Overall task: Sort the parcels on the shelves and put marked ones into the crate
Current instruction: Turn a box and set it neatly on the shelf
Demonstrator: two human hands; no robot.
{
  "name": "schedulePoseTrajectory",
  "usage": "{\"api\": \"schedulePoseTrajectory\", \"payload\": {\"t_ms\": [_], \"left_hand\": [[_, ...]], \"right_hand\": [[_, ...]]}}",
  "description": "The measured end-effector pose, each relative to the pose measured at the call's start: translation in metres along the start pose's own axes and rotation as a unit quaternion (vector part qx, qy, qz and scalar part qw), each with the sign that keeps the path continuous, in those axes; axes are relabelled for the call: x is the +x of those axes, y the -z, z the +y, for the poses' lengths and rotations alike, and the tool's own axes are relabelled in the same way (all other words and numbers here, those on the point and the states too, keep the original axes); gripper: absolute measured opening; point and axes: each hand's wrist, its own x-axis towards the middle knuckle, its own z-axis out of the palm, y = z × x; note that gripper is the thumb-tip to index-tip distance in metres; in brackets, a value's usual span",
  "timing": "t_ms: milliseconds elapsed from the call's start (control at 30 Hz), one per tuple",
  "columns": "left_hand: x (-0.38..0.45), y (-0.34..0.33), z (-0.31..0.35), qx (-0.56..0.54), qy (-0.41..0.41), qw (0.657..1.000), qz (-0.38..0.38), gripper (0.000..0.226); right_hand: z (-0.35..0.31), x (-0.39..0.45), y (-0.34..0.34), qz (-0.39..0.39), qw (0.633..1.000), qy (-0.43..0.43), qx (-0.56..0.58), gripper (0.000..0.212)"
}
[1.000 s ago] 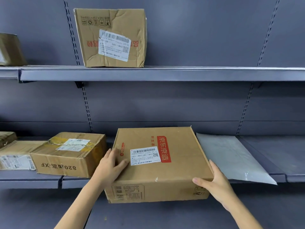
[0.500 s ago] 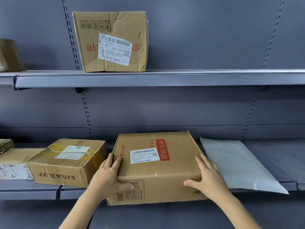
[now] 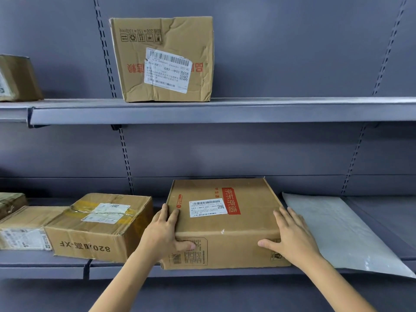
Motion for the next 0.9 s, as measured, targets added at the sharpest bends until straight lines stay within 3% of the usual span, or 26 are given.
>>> {"api": "schedulePoseTrajectory", "payload": {"t_ms": [100, 167, 267, 567, 667, 767, 900], "left_hand": [[0.001, -0.002, -0.003, 0.029, -0.012, 0.999, 0.025, 0.130], [0.002, -0.006, -0.005, 0.031, -0.024, 0.998, 0.049, 0.144], [0.004, -0.009, -0.007, 0.022, -0.028, 0.997, 0.068, 0.149], [-0.006, -0.010, 0.008, 0.065, -0.015, 0.992, 0.110, 0.099], [-0.012, -0.017, 0.023, 0.068, -0.076, 0.977, 0.187, 0.082], [-0.008, -0.030, 0.046, 0.106, -0.154, 0.957, 0.224, 0.080], [-0.006, -0.037, 0.090, 0.065, -0.227, 0.938, 0.252, 0.076]], "right_hand": [[-0.001, 0.003, 0.001, -0.004, 0.998, 0.017, -0.059, 0.141], [-0.002, 0.004, 0.002, -0.014, 0.998, 0.015, -0.057, 0.134], [-0.005, 0.001, 0.002, -0.025, 0.999, -0.002, -0.024, 0.106], [-0.002, 0.000, -0.004, -0.008, 0.998, -0.005, 0.059, 0.101], [0.010, -0.004, -0.007, 0.013, 0.988, 0.030, 0.151, 0.093], [0.033, -0.018, -0.014, 0.028, 0.974, 0.039, 0.223, 0.094], [0.081, -0.031, -0.025, 0.014, 0.987, 0.013, 0.159, 0.097]]}}
